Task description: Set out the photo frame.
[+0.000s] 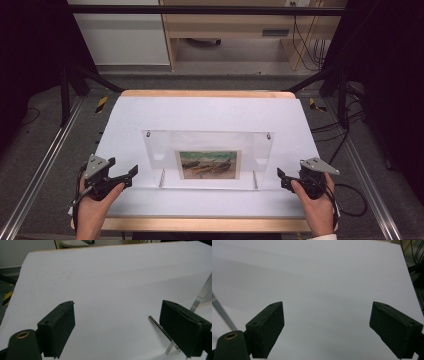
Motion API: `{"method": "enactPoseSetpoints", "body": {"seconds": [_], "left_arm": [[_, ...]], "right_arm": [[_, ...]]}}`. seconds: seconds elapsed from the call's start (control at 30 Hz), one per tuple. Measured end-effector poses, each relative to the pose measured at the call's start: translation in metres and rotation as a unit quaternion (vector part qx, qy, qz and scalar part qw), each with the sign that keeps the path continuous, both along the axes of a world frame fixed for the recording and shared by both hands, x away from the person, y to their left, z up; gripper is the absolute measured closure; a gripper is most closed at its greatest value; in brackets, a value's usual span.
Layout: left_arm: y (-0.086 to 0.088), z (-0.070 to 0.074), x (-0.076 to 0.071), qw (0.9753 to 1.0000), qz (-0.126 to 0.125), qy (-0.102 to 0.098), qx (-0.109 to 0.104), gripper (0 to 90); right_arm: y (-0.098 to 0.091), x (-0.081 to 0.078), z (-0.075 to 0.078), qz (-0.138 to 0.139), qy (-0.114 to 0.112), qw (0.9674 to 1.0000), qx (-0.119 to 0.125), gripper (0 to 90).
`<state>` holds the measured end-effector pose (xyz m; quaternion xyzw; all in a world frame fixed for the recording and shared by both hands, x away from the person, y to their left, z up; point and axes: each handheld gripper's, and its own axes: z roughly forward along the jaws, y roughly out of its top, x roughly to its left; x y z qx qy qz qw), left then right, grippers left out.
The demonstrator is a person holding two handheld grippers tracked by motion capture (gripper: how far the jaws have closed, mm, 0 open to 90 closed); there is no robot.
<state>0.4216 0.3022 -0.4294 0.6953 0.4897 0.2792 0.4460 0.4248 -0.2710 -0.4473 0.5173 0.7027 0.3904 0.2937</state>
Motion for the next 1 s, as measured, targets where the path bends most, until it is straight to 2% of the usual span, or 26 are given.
{"method": "enactPoseSetpoints", "body": {"seconds": [0.1,0.2,0.3,0.37,0.47,0.7,0.87,1.0], "left_arm": [[0.013,0.001,0.004,0.9997,0.014,-0.012,0.014,12.0],[0.025,-0.002,0.009,0.9995,0.033,-0.002,0.001,11.9],[0.031,-0.006,0.014,0.9990,0.044,0.007,0.004,11.9],[0.033,-0.009,0.017,0.9983,0.054,0.014,0.018,12.0],[0.037,-0.011,0.022,0.9977,0.062,0.019,0.018,12.0],[0.038,-0.019,0.026,0.9959,0.068,0.048,0.036,11.9],[0.038,-0.027,0.029,0.9931,0.060,0.087,0.052,10.6],[0.038,-0.029,0.029,0.9920,0.061,0.096,0.054,9.9]], "right_arm": [[-0.005,0.005,-0.001,-0.013,0.005,0.9999,0.002,12.9],[-0.010,0.010,-0.003,-0.022,0.010,0.9997,0.010,12.9],[-0.012,0.017,-0.002,-0.030,0.009,0.9995,0.006,13.1],[-0.014,0.021,-0.002,-0.036,0.012,0.9993,0.006,13.2],[-0.016,0.026,-0.002,-0.039,0.017,0.9990,0.008,12.8],[-0.022,0.033,-0.004,-0.056,0.040,0.9976,0.005,11.3],[-0.027,0.032,-0.006,-0.059,0.054,0.9968,0.001,11.2],[-0.029,0.029,-0.005,-0.063,0.058,0.9964,-0.002,11.1]]}}
